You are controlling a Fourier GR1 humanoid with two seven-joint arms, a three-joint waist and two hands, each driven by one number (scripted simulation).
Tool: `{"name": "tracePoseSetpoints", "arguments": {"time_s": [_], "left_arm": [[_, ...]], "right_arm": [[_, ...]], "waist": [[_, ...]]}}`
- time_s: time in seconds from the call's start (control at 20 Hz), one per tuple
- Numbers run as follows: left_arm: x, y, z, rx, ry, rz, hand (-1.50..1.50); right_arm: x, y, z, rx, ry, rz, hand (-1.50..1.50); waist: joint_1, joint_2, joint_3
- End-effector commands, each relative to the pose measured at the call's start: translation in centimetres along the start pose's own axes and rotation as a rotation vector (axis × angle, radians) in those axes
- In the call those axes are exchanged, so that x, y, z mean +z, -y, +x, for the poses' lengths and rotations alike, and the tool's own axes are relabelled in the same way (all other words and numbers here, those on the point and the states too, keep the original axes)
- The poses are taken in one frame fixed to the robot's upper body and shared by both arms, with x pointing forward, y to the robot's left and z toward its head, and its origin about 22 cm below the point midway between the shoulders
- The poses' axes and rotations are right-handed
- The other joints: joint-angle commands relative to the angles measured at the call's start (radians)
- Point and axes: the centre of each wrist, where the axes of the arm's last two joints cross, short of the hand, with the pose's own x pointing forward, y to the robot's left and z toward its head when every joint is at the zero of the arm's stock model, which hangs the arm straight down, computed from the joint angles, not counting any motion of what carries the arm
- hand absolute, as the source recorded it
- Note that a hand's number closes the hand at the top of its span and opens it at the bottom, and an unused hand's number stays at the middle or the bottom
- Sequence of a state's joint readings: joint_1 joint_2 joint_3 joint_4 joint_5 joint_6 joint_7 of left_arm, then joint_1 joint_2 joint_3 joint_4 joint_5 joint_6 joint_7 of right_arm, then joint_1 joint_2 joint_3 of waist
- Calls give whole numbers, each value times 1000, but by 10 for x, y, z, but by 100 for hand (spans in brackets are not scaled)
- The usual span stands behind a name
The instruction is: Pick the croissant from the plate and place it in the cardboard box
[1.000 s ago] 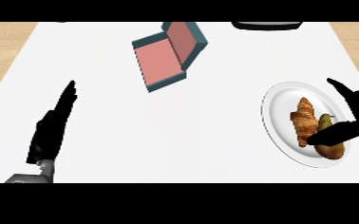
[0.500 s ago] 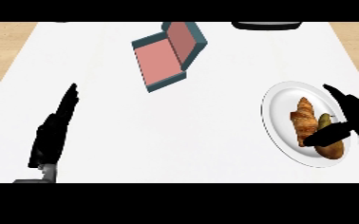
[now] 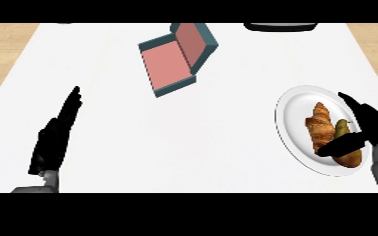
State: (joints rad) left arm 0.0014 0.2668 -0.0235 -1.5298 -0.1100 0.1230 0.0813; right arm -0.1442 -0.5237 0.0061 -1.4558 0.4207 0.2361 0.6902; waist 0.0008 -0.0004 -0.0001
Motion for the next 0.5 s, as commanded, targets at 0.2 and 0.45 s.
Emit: {"name": "tracePoseSetpoints", "arguments": {"time_s": [0.2, 0.45], "left_arm": [[7, 6, -5, -18, -2, 6, 0], [0, -3, -8, -9, -1, 8, 0]], "right_arm": [[-8, -16, 19, -13, 10, 0, -150], [-4, -31, -7, -19, 10, -7, -150]], "waist": [[2, 0, 0], [-2, 0, 0]]}}
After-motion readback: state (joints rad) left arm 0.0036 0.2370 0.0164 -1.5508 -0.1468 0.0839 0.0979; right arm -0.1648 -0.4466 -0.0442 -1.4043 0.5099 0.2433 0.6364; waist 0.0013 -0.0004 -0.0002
